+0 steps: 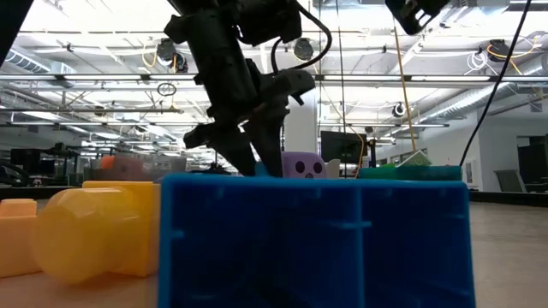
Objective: Pick & Place Toys
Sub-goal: Put the blue game piece into the blue bin
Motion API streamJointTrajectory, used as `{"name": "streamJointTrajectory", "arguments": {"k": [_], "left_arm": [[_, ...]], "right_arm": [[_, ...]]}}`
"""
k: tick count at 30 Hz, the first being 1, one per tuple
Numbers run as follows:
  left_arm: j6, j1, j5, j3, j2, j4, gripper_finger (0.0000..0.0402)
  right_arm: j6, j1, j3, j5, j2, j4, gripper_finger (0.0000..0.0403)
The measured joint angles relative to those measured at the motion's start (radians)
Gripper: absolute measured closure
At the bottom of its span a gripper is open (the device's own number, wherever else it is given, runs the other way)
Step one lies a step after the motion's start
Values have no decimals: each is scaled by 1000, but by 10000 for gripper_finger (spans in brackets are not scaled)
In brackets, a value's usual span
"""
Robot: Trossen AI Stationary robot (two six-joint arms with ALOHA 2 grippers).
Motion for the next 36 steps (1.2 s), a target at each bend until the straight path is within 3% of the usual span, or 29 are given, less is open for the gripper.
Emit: {"name": "streamJointTrajectory", "arguments": {"k": [5,11,22,36], "left_arm": [[15,-11,27,-2,-23,26,267],[40,-7,-6,-2,-106,228,263],[192,-12,-15,0,-212,580,264],[261,-44,-1,-1,-218,755,266]], "right_arm": [[-10,-51,0,6,-78,1,202],[-11,-133,0,6,-152,3,202],[27,-290,0,-10,-164,129,202],[149,-520,0,-440,-168,159,202]]}}
